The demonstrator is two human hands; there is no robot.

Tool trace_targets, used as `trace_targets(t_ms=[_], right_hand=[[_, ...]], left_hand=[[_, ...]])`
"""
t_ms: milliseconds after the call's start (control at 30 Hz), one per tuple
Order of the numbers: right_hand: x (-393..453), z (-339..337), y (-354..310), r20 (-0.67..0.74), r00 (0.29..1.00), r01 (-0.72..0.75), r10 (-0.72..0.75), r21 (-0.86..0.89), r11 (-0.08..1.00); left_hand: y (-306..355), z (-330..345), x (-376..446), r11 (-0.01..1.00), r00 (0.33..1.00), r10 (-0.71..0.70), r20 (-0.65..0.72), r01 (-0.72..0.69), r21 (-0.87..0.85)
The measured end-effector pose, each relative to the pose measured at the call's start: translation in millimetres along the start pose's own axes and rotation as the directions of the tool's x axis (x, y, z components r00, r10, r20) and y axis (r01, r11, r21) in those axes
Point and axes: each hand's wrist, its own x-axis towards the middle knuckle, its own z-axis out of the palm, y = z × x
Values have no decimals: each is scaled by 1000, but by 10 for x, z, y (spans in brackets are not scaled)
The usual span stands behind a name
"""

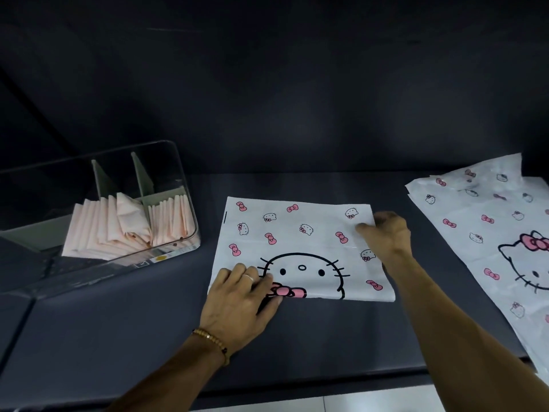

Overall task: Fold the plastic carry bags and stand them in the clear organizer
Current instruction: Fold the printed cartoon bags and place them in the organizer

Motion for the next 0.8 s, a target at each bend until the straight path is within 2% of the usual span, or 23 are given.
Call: trace_targets(t_ms=[100,233,267,300,367,400,467,533,567,667,800], right_hand=[[-14,-19,19,17,998,55,-54,-58,997],[-73,4,-14,2,996,85,-85,-126,988],[-109,0,-19,-38,993,104,-113,-183,978],[-172,-9,-29,-84,979,151,-186,-315,937],[-416,84,-55,-95,887,327,-453,-565,758],[-603,215,-73,-56,816,453,-576,-559,695],[-1020,554,-67,94,705,675,-703,-393,624],[-1321,811,-2,293,671,741,-682,-295,603],[-1372,862,60,361,661,750,-658,-313,583],[-1233,677,267,465,639,766,-613,-459,450],[-1001,314,522,564,623,776,-542,-534,336]], left_hand=[[-16,33,-15,996,1000,18,-16,-20,-91],[-36,74,-29,989,995,7,102,8,-150],[-39,77,-33,987,993,6,122,14,-159],[-39,78,-34,986,991,6,135,17,-168],[-40,76,-30,987,987,18,157,7,-159],[-43,72,-24,990,985,29,167,-4,-144],[-44,57,-17,991,981,53,186,-28,-132],[-43,37,-12,991,975,63,214,-36,-127],[-42,30,-9,993,973,59,224,-33,-117],[-26,14,-11,993,968,33,249,-2,-121],[-35,-2,-17,993,960,30,277,3,-116]])
